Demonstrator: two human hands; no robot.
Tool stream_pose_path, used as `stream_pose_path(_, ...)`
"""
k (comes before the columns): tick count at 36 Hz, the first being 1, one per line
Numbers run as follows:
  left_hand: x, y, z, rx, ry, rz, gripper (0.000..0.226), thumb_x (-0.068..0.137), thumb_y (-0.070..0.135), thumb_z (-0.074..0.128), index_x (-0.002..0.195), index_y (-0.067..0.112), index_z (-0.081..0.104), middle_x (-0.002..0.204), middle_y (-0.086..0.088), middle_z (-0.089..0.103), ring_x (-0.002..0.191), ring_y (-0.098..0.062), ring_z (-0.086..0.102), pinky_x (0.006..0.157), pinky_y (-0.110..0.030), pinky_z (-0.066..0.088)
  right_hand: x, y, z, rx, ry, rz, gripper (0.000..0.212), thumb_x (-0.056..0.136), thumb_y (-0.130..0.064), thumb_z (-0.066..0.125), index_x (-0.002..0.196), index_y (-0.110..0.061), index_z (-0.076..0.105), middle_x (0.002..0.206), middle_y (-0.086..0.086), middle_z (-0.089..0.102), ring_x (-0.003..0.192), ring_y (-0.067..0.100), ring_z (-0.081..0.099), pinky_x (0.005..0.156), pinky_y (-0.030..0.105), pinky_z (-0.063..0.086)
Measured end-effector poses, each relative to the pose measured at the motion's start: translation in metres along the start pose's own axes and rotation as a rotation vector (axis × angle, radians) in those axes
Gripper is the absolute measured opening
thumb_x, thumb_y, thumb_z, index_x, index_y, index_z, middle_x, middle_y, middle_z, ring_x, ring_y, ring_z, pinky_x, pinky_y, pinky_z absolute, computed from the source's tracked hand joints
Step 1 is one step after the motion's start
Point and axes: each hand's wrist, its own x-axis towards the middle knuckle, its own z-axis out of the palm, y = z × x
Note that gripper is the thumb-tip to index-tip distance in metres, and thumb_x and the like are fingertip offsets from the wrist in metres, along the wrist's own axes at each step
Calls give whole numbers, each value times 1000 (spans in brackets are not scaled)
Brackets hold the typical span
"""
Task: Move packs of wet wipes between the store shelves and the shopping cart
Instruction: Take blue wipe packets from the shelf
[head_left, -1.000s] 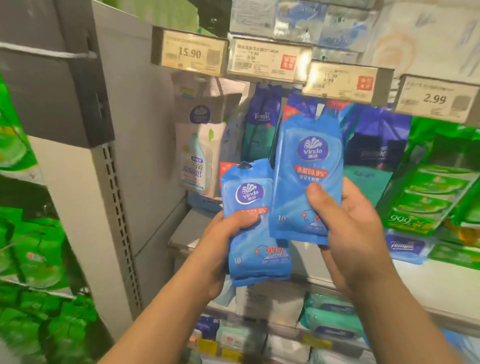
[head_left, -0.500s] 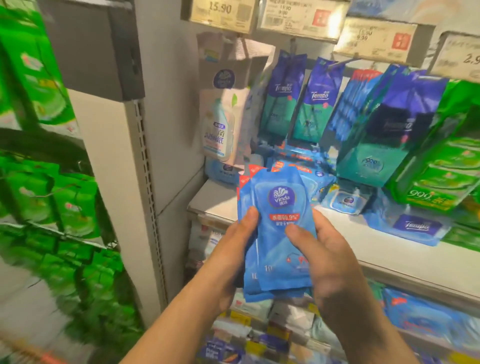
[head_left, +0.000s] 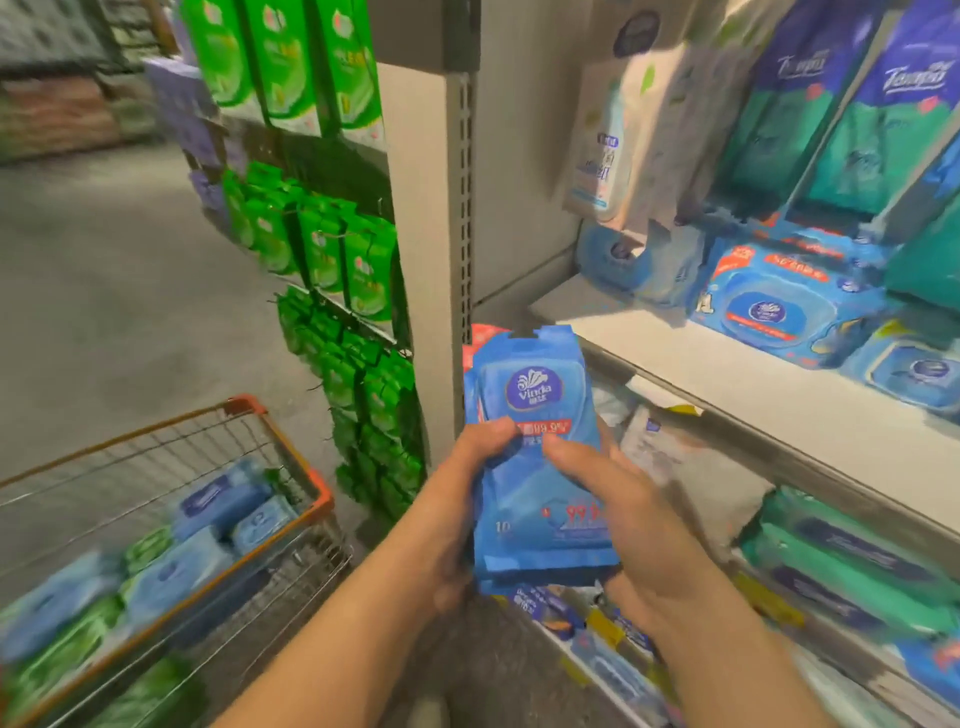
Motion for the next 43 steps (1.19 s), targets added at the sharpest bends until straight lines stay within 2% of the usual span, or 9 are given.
stream_pose_path(1, 1, 6, 0, 62, 105, -14, 154, 8, 47, 87, 139, -19, 39, 74, -40, 66, 47, 4, 60, 105, -35, 41, -2, 11, 3, 11, -11, 45, 51, 80, -23, 69, 130, -15, 66, 121, 17, 73, 106, 37, 72, 84, 46, 60)
stream_pose_path(2, -10, -8, -15, 72, 98, 57, 94, 58, -48, -5, 141, -21, 30, 112, -49, 58, 66, 0, 66, 102, -31, 42, 6, 18, 6, 5, -18, 88, 49, 78, -21, 71, 126, -12, 68, 117, 18, 74, 101, 36, 73, 81, 43, 60)
stream_pose_path(3, -21, -8, -30, -152, 218, 64, 48, 103, 6, 40, 143, -19, 27, 138, -41, 45, 95, -12, 66, 97, -28, 42, 10, 24, 12, -23, -37, 123, 50, 75, -20, 77, 124, -9, 69, 111, 19, 75, 97, 33, 75, 78, 39, 61)
stream_pose_path(5, -34, -15, -50, -422, 199, 123, 43, 108, 10, 31, 147, -10, 31, 155, -26, 34, 132, -26, 47, 106, -29, 34, 19, 33, 29, -162, -97, 218, 76, 51, -39, 92, 115, -4, 69, 87, 20, 78, 82, 17, 77, 71, 25, 60)
stream_pose_path(11, -69, -46, -71, -544, 301, 67, 90, 61, 41, 83, 140, 11, 52, 128, -21, 65, 110, -37, 67, 92, -50, 57, 22, 73, 74, -17, -218, 256, 69, 70, -26, 78, 134, -7, 62, 123, 21, 71, 111, 39, 69, 87, 46, 59)
stream_pose_path(15, -89, -54, -107, -683, 414, 150, 94, 57, 36, 84, 141, 12, 50, 128, -22, 66, 116, -43, 63, 91, -52, 57, 38, 96, 119, -14, -294, 344, 91, 56, -33, 93, 137, -8, 60, 128, 21, 68, 113, 39, 68, 87, 45, 59)
stream_pose_path(20, -125, -69, -161, -768, 563, 213, 87, 54, 34, 77, 134, 10, 57, 115, -18, 73, 88, -28, 74, 64, -35, 60, 55, 133, 180, -129, -347, 419, 88, 53, -34, 87, 133, -9, 62, 120, 20, 72, 105, 39, 72, 87, 48, 58)
stream_pose_path(35, -209, -125, -324, -790, 799, 223, 87, 53, 44, 76, 134, 17, 58, 116, -11, 74, 97, -27, 74, 65, -29, 58, 104, 254, 338, -258, -517, 628, 104, 43, -37, 98, 135, -6, 61, 126, 25, 68, 114, 46, 66, 100, 62, 51)
stream_pose_path(43, -204, -151, -389, -818, 830, 85, 74, 63, 43, 75, 131, 20, 61, 115, -8, 75, 101, -28, 73, 74, -33, 60, 146, 304, 369, -289, -507, 705, 72, 64, -26, 82, 131, -7, 64, 118, 22, 73, 102, 39, 72, 81, 45, 62)
